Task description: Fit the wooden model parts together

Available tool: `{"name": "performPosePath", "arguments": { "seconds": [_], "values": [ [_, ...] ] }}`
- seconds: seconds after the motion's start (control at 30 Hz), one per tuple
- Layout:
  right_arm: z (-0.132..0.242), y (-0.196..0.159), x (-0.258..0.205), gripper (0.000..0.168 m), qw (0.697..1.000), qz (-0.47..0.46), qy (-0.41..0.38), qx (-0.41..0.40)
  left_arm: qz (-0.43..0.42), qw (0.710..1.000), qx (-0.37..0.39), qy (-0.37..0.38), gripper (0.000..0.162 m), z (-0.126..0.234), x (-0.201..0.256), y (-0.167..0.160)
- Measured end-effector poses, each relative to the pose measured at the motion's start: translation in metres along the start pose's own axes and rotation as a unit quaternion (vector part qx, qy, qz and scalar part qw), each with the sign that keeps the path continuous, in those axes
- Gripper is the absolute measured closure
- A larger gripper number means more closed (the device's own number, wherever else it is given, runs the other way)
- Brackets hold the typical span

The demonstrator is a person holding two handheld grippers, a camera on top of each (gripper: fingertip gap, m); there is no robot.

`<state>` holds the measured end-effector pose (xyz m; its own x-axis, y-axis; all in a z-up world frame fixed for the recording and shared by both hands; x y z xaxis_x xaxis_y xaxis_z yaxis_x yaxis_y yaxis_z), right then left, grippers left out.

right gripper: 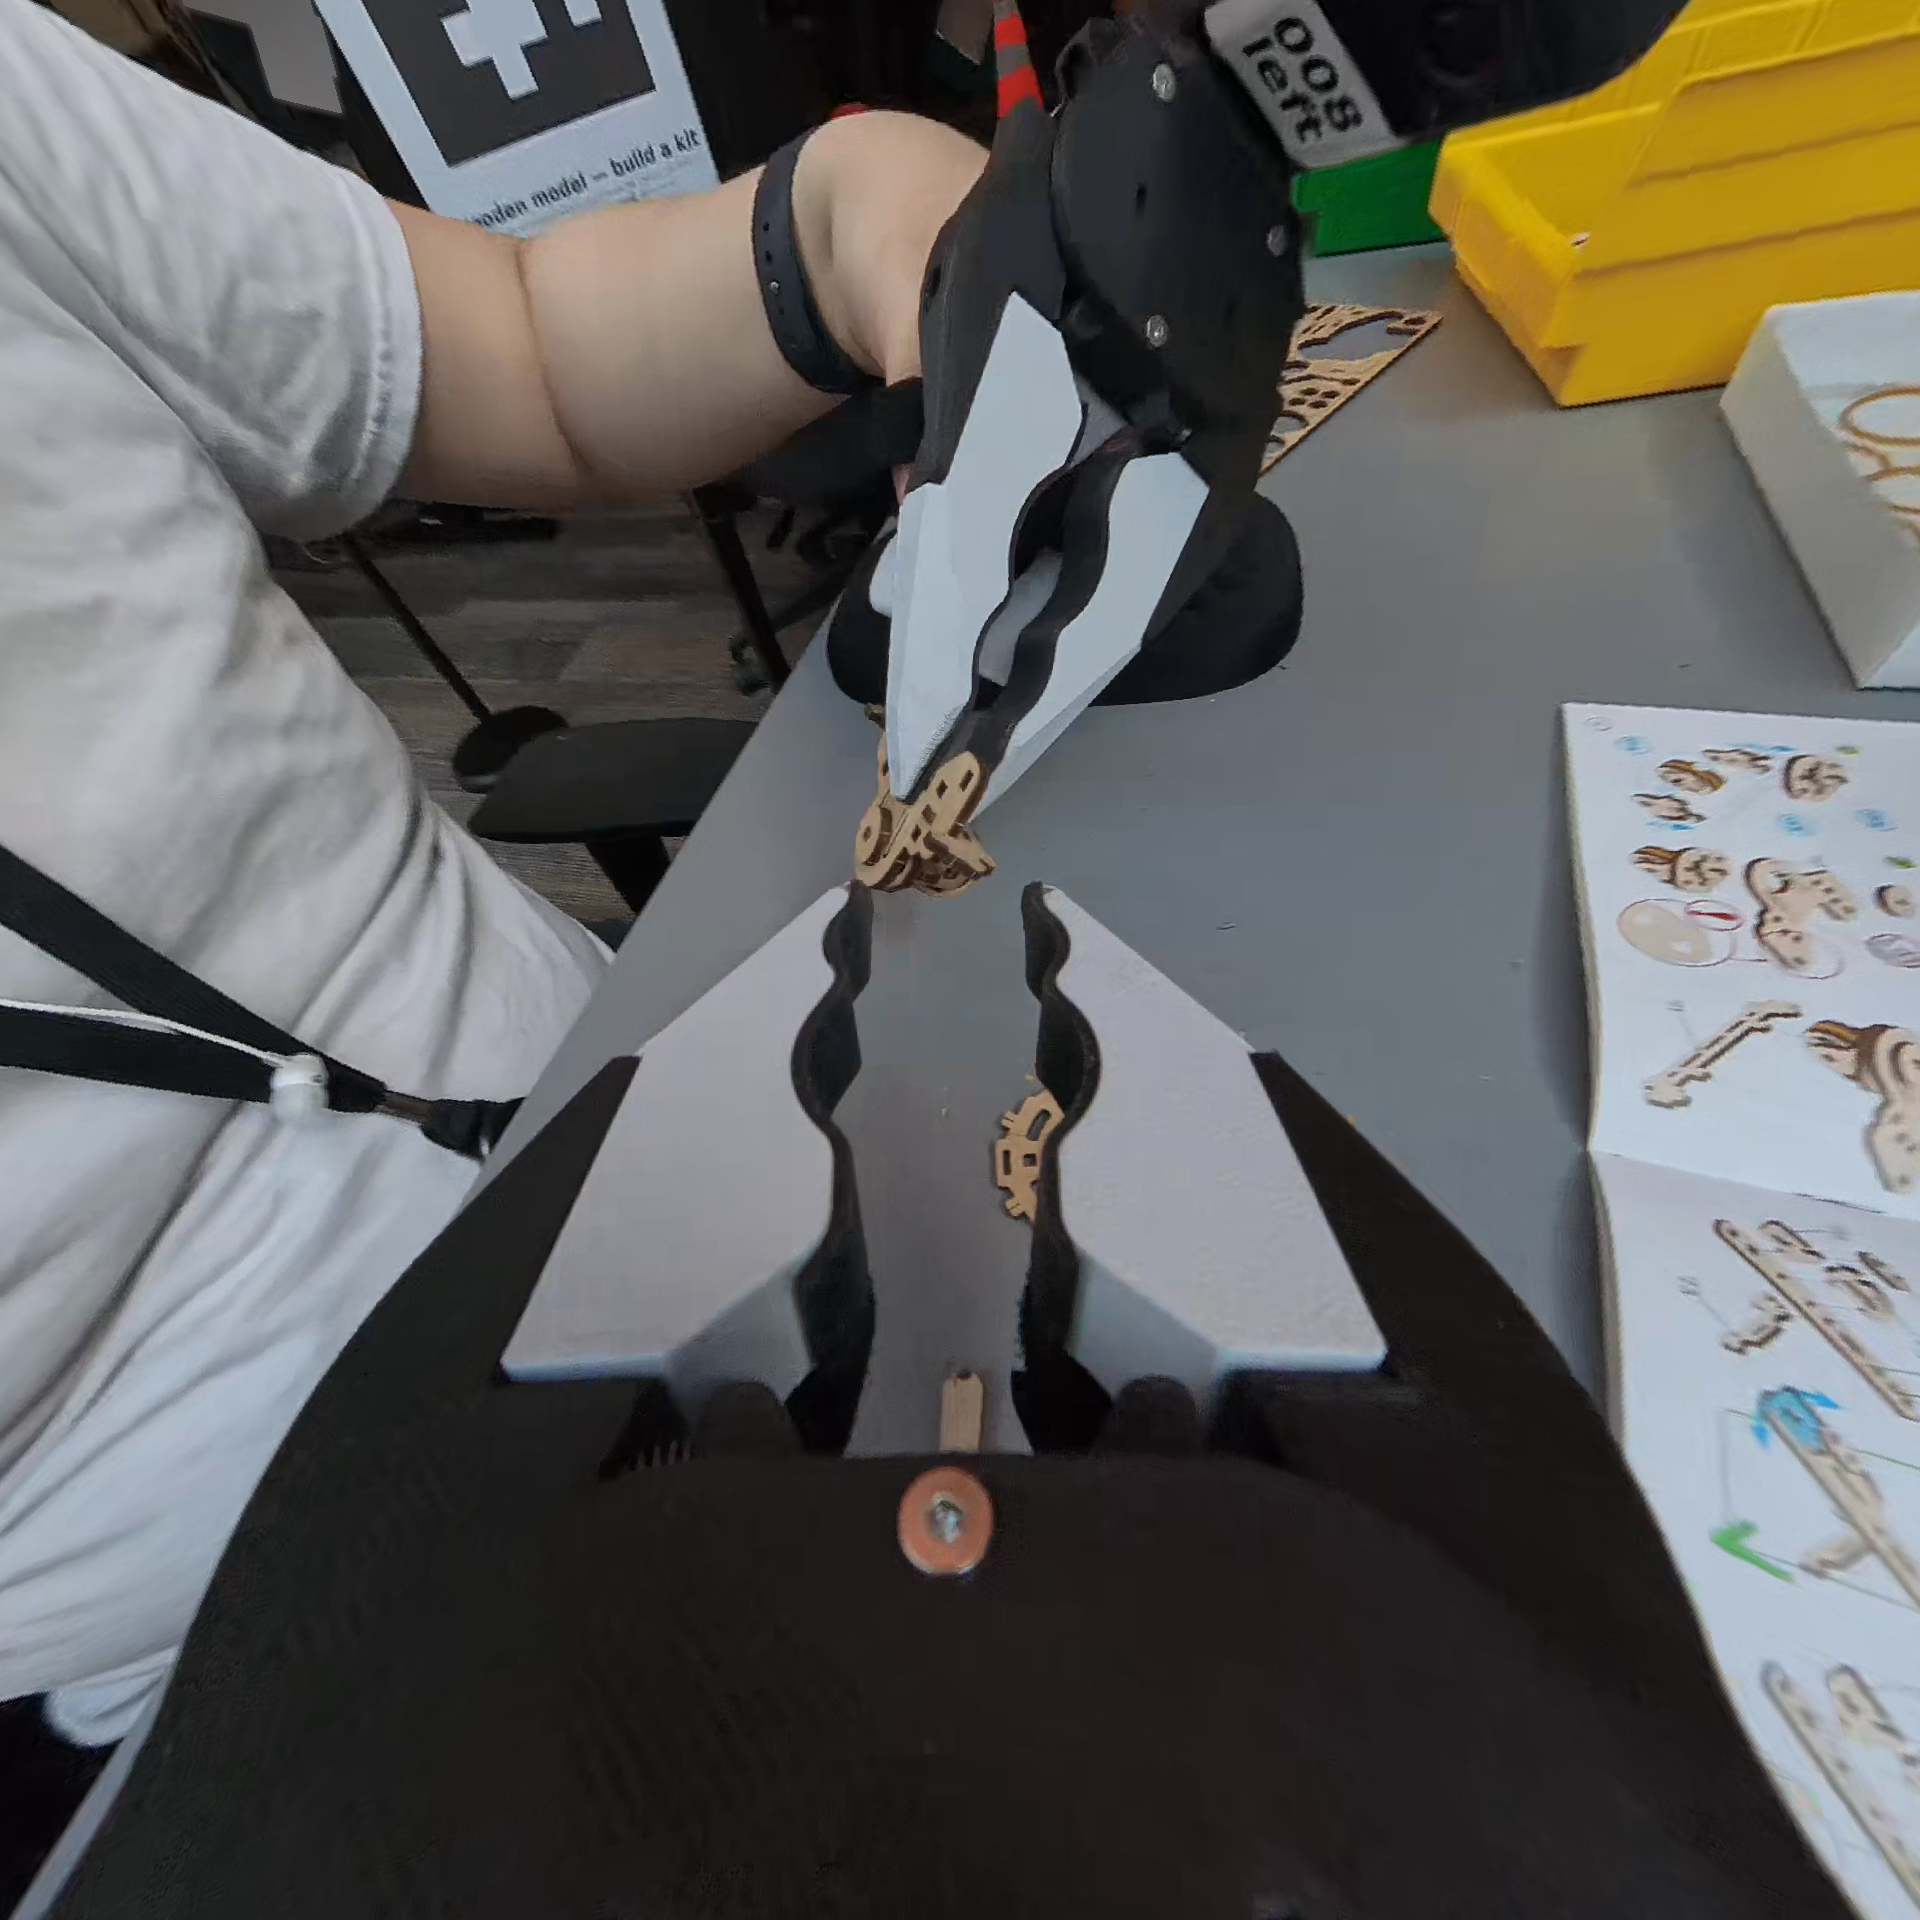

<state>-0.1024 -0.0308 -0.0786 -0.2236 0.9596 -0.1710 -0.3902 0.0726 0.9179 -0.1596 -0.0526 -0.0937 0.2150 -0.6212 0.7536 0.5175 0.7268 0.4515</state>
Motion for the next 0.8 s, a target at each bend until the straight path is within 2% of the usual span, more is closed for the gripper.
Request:
{"name": "performPosePath", "arguments": {
  "seconds": [0.07, 0.13, 0.2, 0.27, 0.33, 0.4, 0.53, 0.8],
  "values": [
    [0.0, -0.004, -0.003, 0.139, 0.998, -0.052, 0.04, -0.003, -0.022, 0.998, -0.063, 0.016, 0.153, -0.001, 0.001, -0.004],
    [0.002, -0.012, 0.0, 0.138, 0.999, -0.033, 0.033, -0.025, -0.028, 0.993, -0.117, -0.013, 0.153, -0.002, 0.011, -0.007],
    [0.008, -0.011, -0.002, 0.138, 0.995, 0.089, -0.011, -0.03, -0.003, 0.986, -0.147, -0.075, 0.154, -0.003, 0.023, -0.003],
    [0.019, 0.001, -0.001, 0.135, 0.973, 0.211, -0.096, -0.021, 0.031, 0.981, -0.161, -0.1, 0.154, -0.003, 0.02, 0.009],
    [0.026, 0.013, -0.008, 0.132, 0.956, 0.258, -0.14, -0.014, 0.067, 0.973, -0.186, -0.122, 0.154, -0.003, 0.016, 0.017],
    [0.027, 0.014, -0.011, 0.127, 0.945, 0.279, -0.171, -0.015, 0.096, 0.964, -0.209, -0.134, 0.154, -0.005, 0.012, 0.024],
    [0.008, -0.004, -0.016, 0.12, 0.945, 0.278, -0.163, -0.058, 0.112, 0.947, -0.27, -0.133, 0.154, -0.012, 0.005, 0.022],
    [-0.002, -0.013, -0.015, 0.13, 0.941, 0.288, -0.159, -0.084, 0.117, 0.936, -0.291, -0.163, 0.154, -0.023, 0.004, 0.025]
  ]
}}
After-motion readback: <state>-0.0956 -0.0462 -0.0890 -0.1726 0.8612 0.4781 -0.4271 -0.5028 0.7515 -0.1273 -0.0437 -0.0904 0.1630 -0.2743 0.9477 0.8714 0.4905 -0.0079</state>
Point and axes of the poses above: each gripper's, where its closed fingertips meet, z back along the fingers, y out of its top, x = y × z across the jaws, the point moved 2 cm from there along z, back along the fingers, and after that the axes turned 2 degrees about -y, right-handed, at the moved point
